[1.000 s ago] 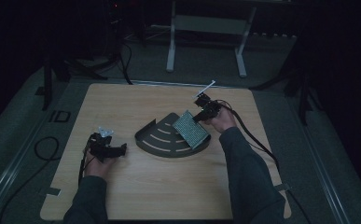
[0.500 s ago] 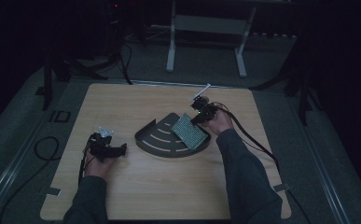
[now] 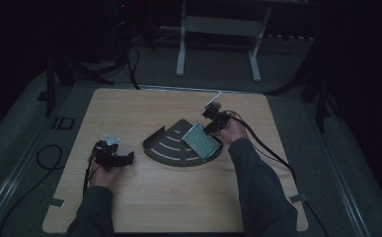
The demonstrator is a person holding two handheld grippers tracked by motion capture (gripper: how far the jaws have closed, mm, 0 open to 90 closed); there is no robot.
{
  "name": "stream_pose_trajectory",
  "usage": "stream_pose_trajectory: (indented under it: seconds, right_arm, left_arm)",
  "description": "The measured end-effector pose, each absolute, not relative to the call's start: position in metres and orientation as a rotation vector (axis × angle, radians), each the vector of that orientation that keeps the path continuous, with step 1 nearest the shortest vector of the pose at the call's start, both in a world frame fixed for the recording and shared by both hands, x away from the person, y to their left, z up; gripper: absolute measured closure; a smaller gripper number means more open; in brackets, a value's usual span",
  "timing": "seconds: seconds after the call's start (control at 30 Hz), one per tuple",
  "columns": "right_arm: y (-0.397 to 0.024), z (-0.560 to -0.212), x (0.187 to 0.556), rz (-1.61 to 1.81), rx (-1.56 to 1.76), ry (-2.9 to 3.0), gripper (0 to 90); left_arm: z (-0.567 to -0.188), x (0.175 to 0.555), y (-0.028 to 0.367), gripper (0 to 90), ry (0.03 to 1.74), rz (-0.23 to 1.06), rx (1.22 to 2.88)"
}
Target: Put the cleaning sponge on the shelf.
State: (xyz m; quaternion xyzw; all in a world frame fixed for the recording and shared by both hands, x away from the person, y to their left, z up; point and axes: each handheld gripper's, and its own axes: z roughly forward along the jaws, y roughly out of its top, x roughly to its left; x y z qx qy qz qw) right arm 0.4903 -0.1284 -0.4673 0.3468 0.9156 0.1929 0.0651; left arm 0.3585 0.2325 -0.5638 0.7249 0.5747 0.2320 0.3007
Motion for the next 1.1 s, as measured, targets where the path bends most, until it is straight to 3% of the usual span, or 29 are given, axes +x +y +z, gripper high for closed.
stream_pose_trajectory:
  seconds: [0.77,1.1]
  right_arm:
    - [-0.1286,-0.4716,0.4933,0.548,1.008,2.737,88.7]
    - [-0.1308,-0.4668,0.4894,0.577,1.005,2.69,68.3]
  left_arm:
    - [-0.5638,0.3585,0.2325,10.2,1.525,0.616,1.923]
    - [-0.5638,0.3585,0.2325,10.2,1.525,0.616,1.923]
